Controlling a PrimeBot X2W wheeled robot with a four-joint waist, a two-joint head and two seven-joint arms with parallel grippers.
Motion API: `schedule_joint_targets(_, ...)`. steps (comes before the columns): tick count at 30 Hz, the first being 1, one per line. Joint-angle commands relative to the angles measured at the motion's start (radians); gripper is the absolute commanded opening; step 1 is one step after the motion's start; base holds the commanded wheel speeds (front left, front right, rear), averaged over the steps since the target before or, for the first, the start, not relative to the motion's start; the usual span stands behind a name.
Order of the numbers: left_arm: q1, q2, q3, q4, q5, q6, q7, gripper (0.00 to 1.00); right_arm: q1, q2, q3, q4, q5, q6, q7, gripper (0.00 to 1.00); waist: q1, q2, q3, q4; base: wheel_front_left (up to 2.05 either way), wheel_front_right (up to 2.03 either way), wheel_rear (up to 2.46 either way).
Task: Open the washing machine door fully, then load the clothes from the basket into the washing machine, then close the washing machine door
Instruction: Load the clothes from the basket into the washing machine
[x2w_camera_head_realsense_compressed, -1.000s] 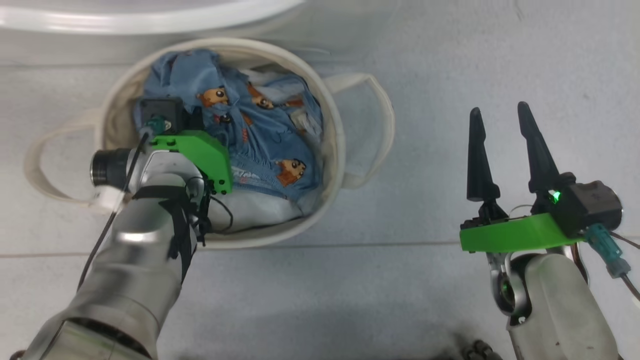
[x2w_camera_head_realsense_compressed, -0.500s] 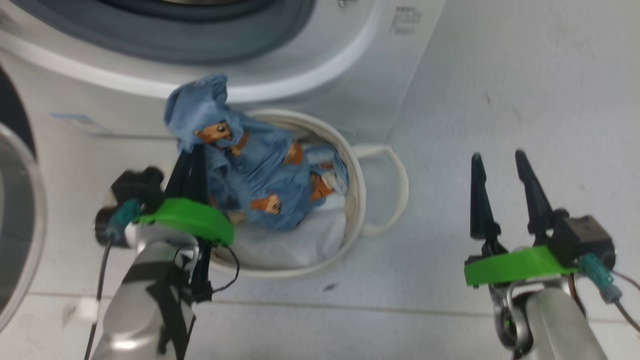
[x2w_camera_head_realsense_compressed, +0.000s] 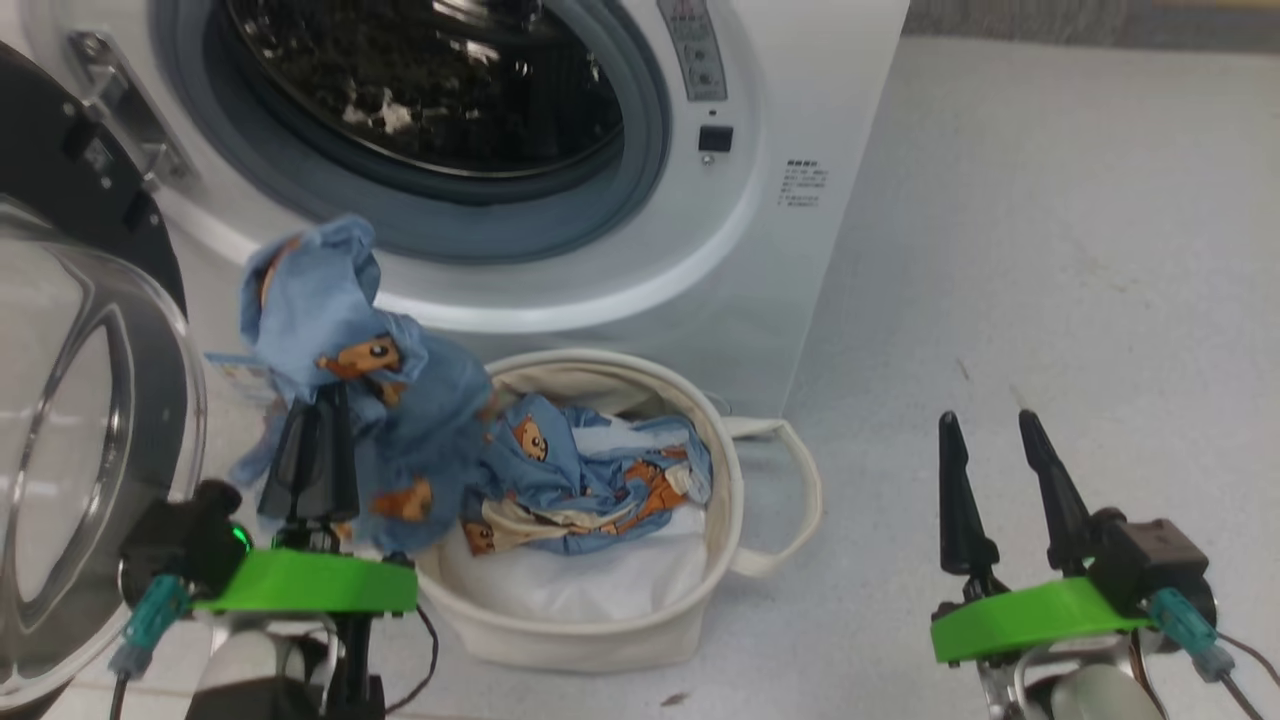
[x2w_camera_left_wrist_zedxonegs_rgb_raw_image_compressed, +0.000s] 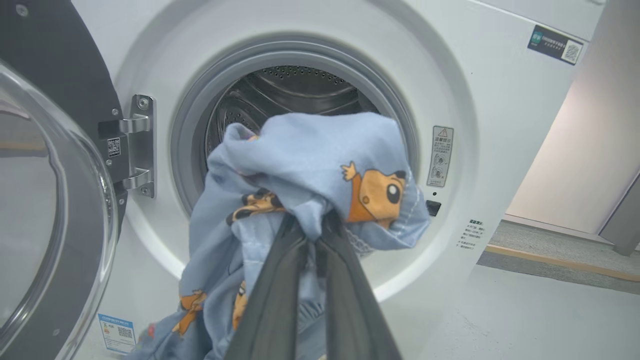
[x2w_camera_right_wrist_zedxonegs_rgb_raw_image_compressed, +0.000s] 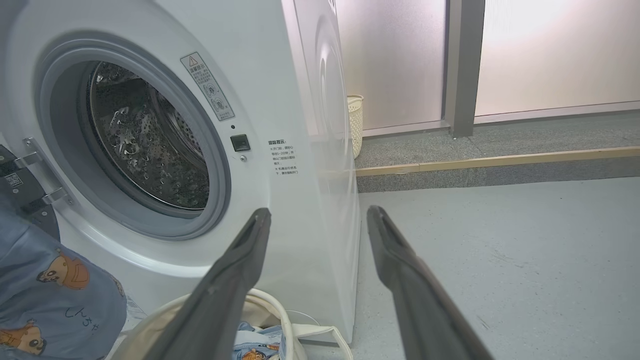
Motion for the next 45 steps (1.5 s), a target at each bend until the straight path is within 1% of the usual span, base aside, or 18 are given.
schedule_joint_targets(1, -0.022, 0.013, 0.033, -0.05, -0.006, -0.001, -0.012, 0.0, -0.01, -0.002, 0.026, -0.028, 0.008, 0.001, -0.005, 1.0, 0.0001, -0.0001, -0.018, -0.003, 0.0, 0.0, 0.0)
schedule_joint_targets(4, 0.005, 0.013, 0.03, -0.078, -0.021, 0.007, -0.012, 0.0, 0.0, -0.002, 0.028, -0.028, 0.013, 0.001, -0.005, 1.0, 0.0001, -0.0001, -0.031, -0.008, 0.0, 0.0, 0.0)
schedule_joint_targets(13, 0.036, 0.013, 0.015, -0.091, -0.038, 0.019, -0.012, 0.0, 0.009, -0.002, 0.026, -0.032, 0.022, 0.001, -0.005, 1.0, 0.0001, -0.0001, -0.041, -0.025, 0.0, 0.0, 0.0)
schedule_joint_targets(23, 0.022, 0.012, 0.002, -0.086, -0.035, 0.027, -0.012, 0.0, -0.004, -0.002, 0.033, -0.035, 0.026, 0.001, -0.005, 1.0, 0.0001, -0.0001, -0.007, -0.048, 0.0, 0.0, 0.0)
schedule_joint_targets(26, -0.003, 0.012, 0.013, -0.059, -0.073, 0.029, -0.012, 0.0, -0.013, -0.002, 0.031, -0.041, 0.027, 0.001, -0.005, 1.0, 0.0001, -0.0001, 0.02, -0.056, 0.0, 0.0, 0.0)
schedule_joint_targets(33, -0.145, 0.012, 0.053, 0.011, -0.043, 0.01, -0.012, 0.0, -0.054, -0.002, 0.03, -0.059, 0.017, 0.001, -0.005, 1.0, 0.0001, -0.0001, 0.131, -0.087, 0.0, 0.0, 0.0)
schedule_joint_targets(38, -0.297, 0.012, 0.119, 0.073, -0.034, -0.008, -0.012, 0.0, -0.095, -0.002, 0.031, -0.077, 0.009, 0.001, -0.005, 1.0, 0.0001, -0.0001, 0.24, -0.114, 0.0, 0.0, 0.0)
schedule_joint_targets(39, -0.297, 0.012, 0.119, 0.073, -0.034, -0.008, -0.012, 0.0, -0.095, -0.002, 0.031, -0.077, 0.009, 0.001, -0.005, 1.0, 0.0001, -0.0001, 0.24, -0.114, 0.0, 0.0, 0.0)
schedule_joint_targets(41, -0.368, 0.013, 0.148, 0.101, -0.013, -0.018, -0.012, 0.0, -0.116, -0.002, 0.035, -0.089, 0.009, 0.001, -0.005, 1.0, 0.0001, -0.0001, 0.287, -0.129, 0.0, 0.0, 0.0)
schedule_joint_targets(45, -0.523, 0.041, 0.169, 0.171, 0.036, -0.034, -0.012, 0.0, -0.156, -0.002, 0.043, -0.11, 0.015, 0.001, -0.005, 1.0, 0.0001, -0.0001, 0.378, -0.157, 0.0, 0.0, 0.0)
